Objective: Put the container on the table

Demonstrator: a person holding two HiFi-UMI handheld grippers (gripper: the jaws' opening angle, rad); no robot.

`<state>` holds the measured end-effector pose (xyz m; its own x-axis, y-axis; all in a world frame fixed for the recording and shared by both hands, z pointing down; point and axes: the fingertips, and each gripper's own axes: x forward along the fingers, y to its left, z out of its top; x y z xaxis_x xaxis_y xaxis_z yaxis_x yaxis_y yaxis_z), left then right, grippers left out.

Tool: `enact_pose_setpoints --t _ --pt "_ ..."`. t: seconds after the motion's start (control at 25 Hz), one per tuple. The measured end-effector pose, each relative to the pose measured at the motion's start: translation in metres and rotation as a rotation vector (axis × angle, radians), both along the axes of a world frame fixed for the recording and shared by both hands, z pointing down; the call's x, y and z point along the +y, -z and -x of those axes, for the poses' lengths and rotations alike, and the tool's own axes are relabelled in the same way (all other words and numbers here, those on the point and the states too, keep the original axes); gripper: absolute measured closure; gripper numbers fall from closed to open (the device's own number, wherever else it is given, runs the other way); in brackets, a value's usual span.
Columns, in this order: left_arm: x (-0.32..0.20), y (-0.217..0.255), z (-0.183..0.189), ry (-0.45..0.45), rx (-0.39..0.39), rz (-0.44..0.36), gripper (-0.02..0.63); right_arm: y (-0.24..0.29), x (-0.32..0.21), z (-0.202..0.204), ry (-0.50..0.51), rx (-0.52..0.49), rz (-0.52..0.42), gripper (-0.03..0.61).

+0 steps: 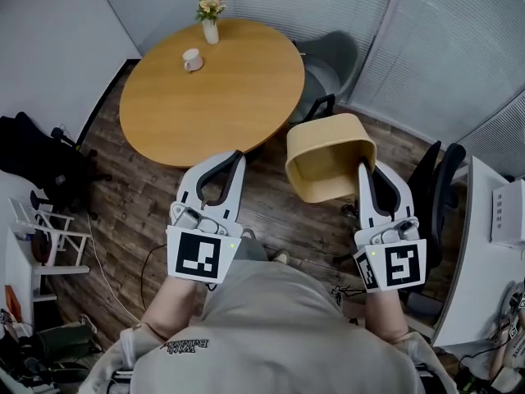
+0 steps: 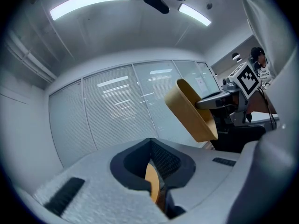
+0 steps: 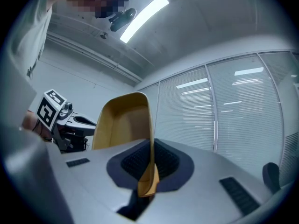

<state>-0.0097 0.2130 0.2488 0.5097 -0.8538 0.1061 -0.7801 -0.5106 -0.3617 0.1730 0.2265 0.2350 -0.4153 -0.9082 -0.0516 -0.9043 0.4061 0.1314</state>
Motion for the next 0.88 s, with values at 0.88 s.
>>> enact_pose_setpoints --t 0.88 --pt "-0.049 -0.017 0.000 -0.018 0.027 0.017 0.592 -0.016 -0.047 -0.007 -0.052 -0.004 0.007 0.545"
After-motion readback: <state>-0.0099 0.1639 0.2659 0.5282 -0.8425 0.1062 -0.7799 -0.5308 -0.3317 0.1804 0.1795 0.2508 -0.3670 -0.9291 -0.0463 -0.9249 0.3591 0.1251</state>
